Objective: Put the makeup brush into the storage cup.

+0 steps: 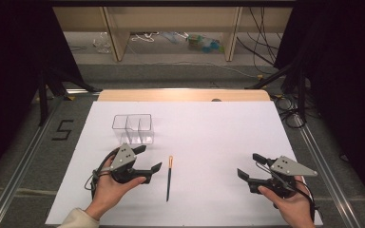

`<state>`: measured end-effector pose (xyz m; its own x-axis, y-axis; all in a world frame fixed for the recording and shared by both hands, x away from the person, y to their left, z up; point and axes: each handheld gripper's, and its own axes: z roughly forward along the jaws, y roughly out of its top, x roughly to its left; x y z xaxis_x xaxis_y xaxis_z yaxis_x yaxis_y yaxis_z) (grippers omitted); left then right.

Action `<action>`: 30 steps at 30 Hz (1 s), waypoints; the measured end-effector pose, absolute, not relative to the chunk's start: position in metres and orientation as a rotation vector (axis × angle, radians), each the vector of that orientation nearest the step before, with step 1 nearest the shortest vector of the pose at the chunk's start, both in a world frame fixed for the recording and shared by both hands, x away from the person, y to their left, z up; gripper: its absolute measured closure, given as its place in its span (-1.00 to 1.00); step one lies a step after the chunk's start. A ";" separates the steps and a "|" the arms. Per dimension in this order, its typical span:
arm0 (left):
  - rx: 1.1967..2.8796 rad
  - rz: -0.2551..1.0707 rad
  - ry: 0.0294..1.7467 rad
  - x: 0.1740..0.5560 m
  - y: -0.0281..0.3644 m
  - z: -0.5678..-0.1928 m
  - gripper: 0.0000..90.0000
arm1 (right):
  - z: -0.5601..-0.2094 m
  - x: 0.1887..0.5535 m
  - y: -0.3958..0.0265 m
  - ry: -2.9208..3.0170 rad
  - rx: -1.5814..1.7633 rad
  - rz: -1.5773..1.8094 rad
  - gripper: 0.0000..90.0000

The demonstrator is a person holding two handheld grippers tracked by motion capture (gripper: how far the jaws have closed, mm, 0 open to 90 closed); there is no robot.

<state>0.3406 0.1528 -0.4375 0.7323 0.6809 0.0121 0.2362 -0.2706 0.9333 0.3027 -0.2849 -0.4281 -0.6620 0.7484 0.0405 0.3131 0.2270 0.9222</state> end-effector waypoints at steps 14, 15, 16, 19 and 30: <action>1.911 0.456 0.708 0.352 0.131 -0.441 -0.56 | -0.431 0.305 -0.283 2.070 0.970 1.467 -0.51; 1.922 0.455 0.700 0.353 0.129 -0.441 -0.56 | -0.431 0.305 -0.283 2.067 0.973 1.467 -0.51; 1.932 0.458 0.693 0.354 0.128 -0.441 -0.56 | -0.430 0.304 -0.283 2.076 0.977 1.448 -0.51; 1.962 0.455 0.681 0.358 0.124 -0.442 -0.55 | -0.430 0.304 -0.283 2.075 0.979 1.468 -0.51; 2.083 0.415 0.706 0.363 0.109 -0.446 -0.52 | -0.430 0.305 -0.284 2.078 0.969 1.439 -0.51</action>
